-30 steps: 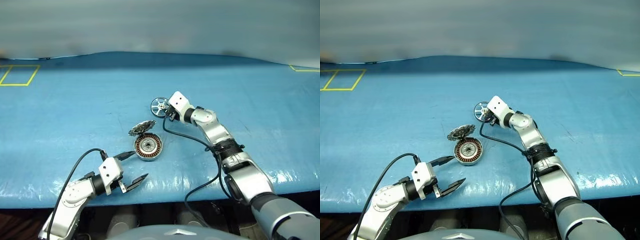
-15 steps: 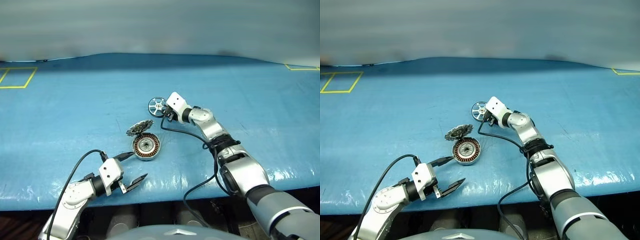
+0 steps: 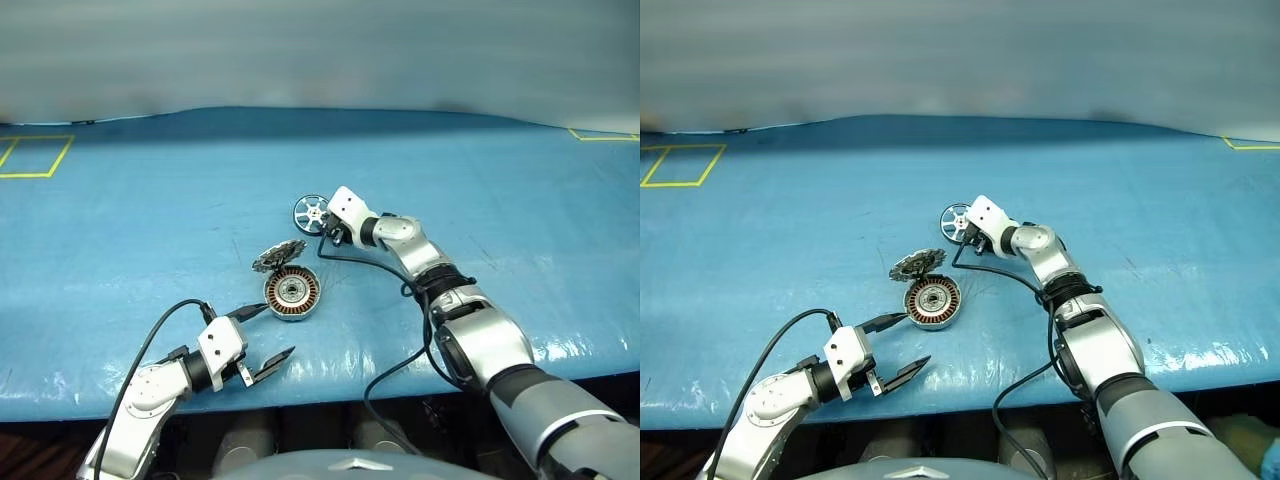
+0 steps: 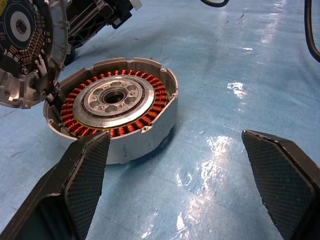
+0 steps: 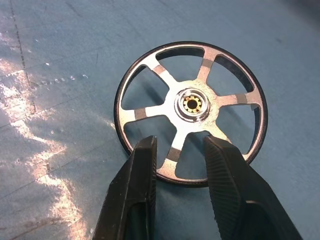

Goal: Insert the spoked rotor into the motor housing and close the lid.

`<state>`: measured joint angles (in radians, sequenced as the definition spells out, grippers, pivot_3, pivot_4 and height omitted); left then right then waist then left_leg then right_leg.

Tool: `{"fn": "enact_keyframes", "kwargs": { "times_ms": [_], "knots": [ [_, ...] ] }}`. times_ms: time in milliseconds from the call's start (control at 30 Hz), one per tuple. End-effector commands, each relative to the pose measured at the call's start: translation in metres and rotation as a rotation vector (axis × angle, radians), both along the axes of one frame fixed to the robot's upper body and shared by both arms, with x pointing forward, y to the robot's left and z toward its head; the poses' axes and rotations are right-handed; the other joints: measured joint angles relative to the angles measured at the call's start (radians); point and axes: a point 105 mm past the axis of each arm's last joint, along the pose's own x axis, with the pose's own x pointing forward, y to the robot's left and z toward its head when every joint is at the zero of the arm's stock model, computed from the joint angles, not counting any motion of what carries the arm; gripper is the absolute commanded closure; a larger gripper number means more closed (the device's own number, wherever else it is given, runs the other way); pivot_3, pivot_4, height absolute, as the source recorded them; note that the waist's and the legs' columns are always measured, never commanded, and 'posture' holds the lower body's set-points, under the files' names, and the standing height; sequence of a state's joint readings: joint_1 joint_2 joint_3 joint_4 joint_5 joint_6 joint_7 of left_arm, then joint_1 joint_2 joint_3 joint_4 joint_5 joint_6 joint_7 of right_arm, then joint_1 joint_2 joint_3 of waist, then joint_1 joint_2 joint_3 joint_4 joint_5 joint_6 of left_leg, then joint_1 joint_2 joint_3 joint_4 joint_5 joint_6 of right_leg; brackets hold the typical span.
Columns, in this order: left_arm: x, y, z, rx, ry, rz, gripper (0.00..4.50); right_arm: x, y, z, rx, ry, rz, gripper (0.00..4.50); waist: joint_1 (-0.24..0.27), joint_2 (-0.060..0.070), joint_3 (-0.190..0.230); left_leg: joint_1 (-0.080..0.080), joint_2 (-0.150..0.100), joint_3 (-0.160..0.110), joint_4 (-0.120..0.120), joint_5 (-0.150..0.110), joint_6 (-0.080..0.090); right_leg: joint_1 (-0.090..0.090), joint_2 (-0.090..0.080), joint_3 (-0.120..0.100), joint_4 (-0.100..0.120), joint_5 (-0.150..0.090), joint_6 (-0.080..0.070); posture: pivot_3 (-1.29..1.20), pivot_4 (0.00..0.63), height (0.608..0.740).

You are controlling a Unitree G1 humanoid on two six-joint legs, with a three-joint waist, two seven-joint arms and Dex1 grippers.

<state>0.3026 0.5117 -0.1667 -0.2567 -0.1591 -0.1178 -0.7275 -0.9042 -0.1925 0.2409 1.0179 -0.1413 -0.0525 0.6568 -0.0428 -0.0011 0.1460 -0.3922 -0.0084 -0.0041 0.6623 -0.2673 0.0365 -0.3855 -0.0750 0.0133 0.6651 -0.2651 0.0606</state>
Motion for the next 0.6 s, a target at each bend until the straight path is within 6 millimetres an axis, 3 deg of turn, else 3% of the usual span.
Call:
{"fn": "enact_keyframes", "kwargs": {
  "times_ms": [33,100,333,500,600],
  "knots": [
    [-0.001,-0.005,0.009,-0.017,-0.043,-0.013,0.0,-0.006,-0.005,-0.02,-0.022,0.091,-0.028,3.82,0.0,0.0,0.0,0.0,0.0,0.0,0.0,0.0,0.0,0.0,0.0,0.0,0.0,0.0,0.0,0.0,0.15,0.74],
    [-0.001,-0.005,0.009,-0.018,-0.042,-0.013,0.0,-0.009,-0.006,-0.026,-0.029,0.119,-0.028,4.43,0.0,0.0,0.0,0.0,0.0,0.0,0.0,0.0,0.0,-0.001,-0.001,0.0,0.0,0.0,0.0,0.0,0.15,0.74],
    [-0.002,-0.005,0.008,-0.018,-0.041,-0.014,0.0,-0.011,-0.01,-0.022,0.034,0.103,-0.045,4.47,0.003,0.0,-0.001,0.0,0.0,-0.001,-0.002,0.0,0.0,-0.002,-0.002,-0.001,-0.001,0.0,-0.001,0.0,0.15,0.74],
    [-0.003,-0.007,0.008,-0.032,-0.041,-0.029,0.0,-0.017,-0.019,0.012,0.219,0.018,-0.049,4.47,0.01,0.001,-0.001,-0.006,-0.001,-0.001,-0.004,0.0,0.0,-0.007,-0.003,-0.002,-0.003,0.0,-0.001,0.0,0.15,0.74],
    [-0.004,-0.008,0.007,-0.041,-0.034,-0.04,0.0,-0.031,-0.036,0.024,0.25,-0.027,-0.048,4.47,0.014,0.001,-0.001,-0.012,-0.001,-0.001,-0.004,0.0,0.0,-0.008,-0.004,-0.002,-0.003,0.0,0.0,0.0,0.15,0.74]
  ]
}}
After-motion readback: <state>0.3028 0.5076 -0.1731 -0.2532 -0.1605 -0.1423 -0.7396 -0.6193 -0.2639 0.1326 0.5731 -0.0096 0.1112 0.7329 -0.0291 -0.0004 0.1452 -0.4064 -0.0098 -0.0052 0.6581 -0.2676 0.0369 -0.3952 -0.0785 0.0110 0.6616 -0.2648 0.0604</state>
